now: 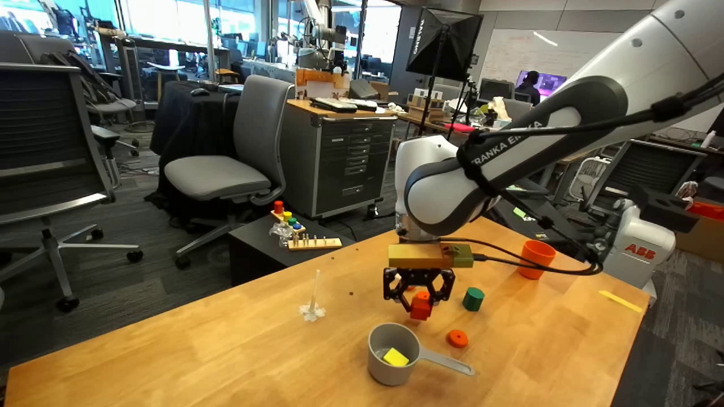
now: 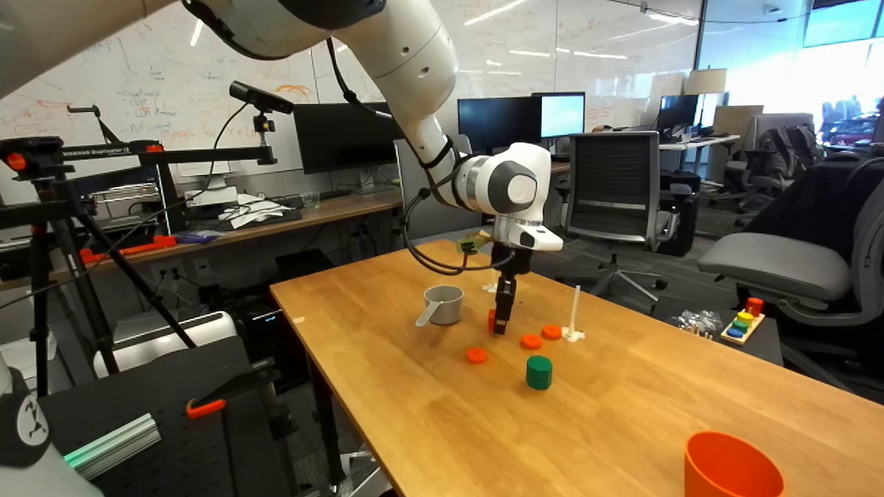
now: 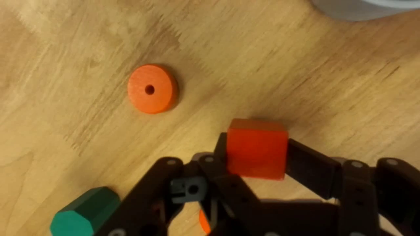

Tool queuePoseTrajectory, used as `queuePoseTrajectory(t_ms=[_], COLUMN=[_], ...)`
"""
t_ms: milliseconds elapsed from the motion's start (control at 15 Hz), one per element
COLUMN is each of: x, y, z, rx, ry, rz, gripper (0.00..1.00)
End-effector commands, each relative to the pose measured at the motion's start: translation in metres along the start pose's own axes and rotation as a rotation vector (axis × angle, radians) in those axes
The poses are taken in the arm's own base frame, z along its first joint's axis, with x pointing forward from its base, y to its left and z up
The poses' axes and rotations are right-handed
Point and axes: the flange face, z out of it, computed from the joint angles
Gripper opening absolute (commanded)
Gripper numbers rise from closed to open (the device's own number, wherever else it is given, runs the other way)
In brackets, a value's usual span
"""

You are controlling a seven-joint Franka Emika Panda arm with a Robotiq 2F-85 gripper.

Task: Move the orange cup to the right, place the orange, yellow and green blocks in the grey measuring cup

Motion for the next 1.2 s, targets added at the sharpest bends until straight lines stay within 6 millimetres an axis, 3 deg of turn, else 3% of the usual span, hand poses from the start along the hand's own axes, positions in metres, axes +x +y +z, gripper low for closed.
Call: queuePoseTrajectory(t_ms=[0,267,467,800,1133], x=[-0.009,-0.021,-0.038,-0.058,-0.064], y=[0.004,-0.004,-0.013,-0.019,-0.011], z=[-0.046,-0.082,-0.094,-0.085,-0.072], rx=[0.086,0.156,0.193,0.202,0.173], ry=[-0.037,-0.071,-0.13,-0.278,-0.349], rz=[-0.004,-0.032,-0.081,-0.128,-0.116], gripper=[0.18,0.18,0.18,0.18,0.18])
